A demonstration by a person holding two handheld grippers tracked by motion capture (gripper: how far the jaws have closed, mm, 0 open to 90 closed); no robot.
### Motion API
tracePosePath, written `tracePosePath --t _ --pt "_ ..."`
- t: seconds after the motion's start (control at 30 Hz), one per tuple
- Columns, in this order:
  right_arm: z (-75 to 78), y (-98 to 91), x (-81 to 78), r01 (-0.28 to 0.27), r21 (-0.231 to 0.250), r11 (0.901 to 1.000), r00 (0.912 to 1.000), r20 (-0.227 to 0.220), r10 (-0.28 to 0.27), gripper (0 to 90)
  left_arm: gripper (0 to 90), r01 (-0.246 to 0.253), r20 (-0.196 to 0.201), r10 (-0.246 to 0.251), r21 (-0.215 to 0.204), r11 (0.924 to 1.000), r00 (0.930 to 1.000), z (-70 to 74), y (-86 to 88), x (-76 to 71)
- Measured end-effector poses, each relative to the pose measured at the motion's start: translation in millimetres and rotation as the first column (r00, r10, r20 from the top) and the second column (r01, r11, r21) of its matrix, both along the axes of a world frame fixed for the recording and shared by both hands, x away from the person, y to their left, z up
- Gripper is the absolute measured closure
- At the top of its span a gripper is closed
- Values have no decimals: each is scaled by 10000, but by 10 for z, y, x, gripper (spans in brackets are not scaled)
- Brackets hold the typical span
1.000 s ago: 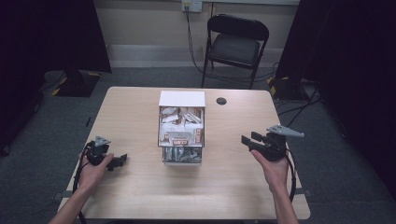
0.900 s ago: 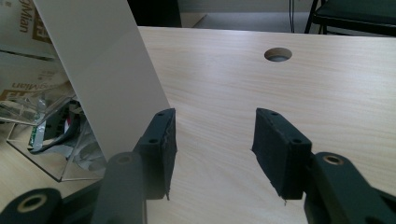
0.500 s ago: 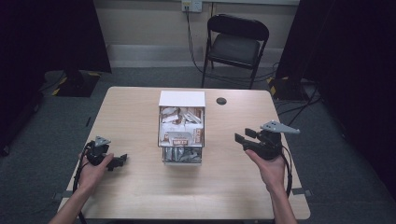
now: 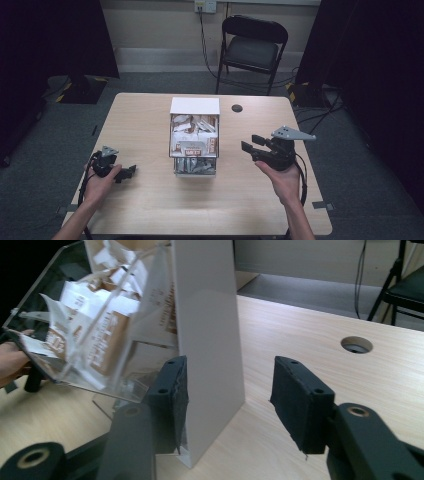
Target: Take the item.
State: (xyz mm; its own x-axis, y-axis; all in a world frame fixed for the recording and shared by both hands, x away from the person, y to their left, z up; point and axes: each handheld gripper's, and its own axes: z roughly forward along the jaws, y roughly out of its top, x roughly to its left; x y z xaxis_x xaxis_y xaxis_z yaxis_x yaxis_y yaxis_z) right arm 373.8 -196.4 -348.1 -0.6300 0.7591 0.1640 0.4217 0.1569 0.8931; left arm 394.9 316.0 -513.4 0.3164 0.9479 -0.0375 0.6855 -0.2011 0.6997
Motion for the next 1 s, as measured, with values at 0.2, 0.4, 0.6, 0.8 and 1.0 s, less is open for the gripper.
tracePosePath --t 0.2,0.4,0.6,0.8,1.0 --pt "85 66 -36 -366 164 9992 9991 201 362 470 0 3 0 -3 2 10000 10000 0 0 0" --pt "164 112 -47 -614 227 9979 9976 343 606 489 0 15 0 -15 7 10000 10000 0 1 1" --pt "226 170 -60 -978 266 9948 9945 412 967 490 0 13 -2 -13 5 10000 10000 0 1 0" --pt "275 228 -78 -1182 281 9926 9920 472 1168 515 0 15 1 -15 7 10000 10000 0 1 0" --pt "341 309 -79 -1445 428 9886 9875 702 1413 545 0 2 -2 -2 2 10000 10000 0 0 0"
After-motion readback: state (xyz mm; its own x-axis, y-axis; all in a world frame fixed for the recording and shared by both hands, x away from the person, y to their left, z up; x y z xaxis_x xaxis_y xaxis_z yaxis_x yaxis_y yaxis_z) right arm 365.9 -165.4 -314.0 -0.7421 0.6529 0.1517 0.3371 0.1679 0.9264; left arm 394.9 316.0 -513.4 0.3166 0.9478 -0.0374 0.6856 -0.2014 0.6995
